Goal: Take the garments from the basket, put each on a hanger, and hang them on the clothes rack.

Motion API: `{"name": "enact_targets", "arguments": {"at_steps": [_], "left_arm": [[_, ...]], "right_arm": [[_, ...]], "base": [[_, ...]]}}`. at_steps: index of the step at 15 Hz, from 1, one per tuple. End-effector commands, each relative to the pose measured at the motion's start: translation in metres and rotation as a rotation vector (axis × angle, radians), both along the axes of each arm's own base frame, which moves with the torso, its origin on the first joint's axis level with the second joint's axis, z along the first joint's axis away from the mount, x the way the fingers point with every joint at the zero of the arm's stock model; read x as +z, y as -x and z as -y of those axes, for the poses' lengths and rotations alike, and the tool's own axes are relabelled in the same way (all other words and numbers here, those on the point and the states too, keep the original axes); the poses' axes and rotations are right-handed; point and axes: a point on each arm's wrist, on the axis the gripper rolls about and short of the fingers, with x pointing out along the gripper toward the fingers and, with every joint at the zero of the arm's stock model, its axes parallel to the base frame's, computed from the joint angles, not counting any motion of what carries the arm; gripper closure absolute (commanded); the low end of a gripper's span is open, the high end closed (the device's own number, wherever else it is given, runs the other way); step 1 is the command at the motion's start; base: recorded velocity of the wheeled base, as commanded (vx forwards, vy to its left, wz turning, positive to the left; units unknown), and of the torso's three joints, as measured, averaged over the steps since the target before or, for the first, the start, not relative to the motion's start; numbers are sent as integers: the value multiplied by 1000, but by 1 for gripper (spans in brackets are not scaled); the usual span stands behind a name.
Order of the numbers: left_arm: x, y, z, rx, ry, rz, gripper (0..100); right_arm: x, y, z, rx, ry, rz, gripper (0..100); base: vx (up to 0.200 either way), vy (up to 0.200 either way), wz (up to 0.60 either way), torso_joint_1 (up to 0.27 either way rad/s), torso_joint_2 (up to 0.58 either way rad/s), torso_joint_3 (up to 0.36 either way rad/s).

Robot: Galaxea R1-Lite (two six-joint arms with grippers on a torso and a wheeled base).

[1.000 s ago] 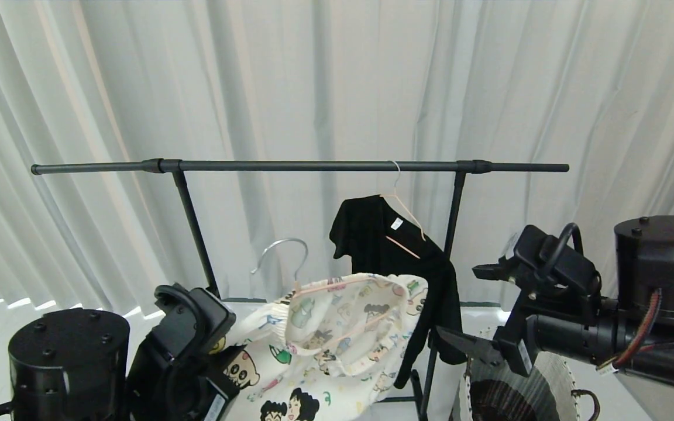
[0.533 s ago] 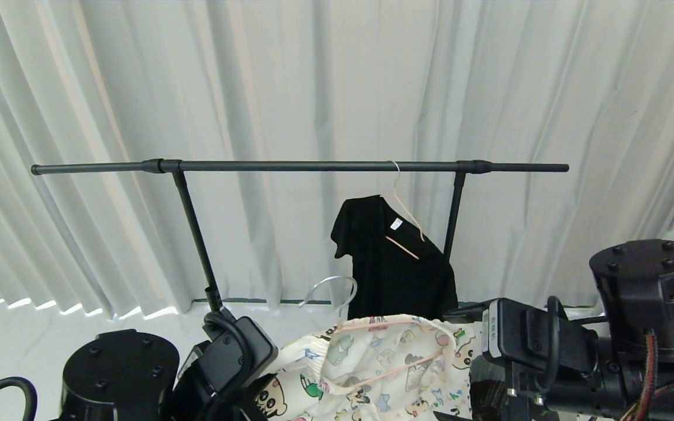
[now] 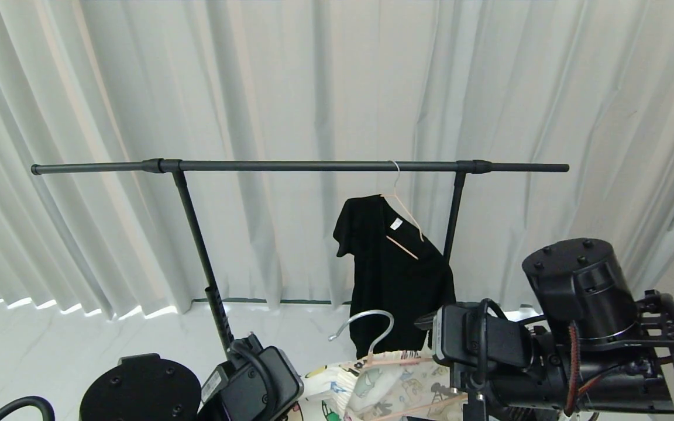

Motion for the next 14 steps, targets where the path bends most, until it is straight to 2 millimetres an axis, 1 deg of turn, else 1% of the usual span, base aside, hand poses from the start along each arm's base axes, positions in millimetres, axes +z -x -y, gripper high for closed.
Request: {"name": "enact_targets", "arguments": {"at_steps": [1,6,7,10,14], "left_arm": [[1,3,2,-16,3,4,100],[3,2,3,-17,16,15,100],[3,2,3,-17,15,14,100],[2,2,3,-17,14,13,100],[3,2,3,-18,16,15,100]], "right_arm": [[-12,-6,-6,-3,34,-26,0],[-15,-9,-5,-19,52,-33,0],[-16,-9,-5,-16,54,-28,100],[-16,-14,-2,-15,79,14,100],[-17,-16,-2,-31,84,33,100]], "base": [[0,0,0,0,0,0],[0,0,0,0,0,0],[0,0,0,0,0,0],[0,0,0,0,0,0],[0,0,0,0,0,0]]}}
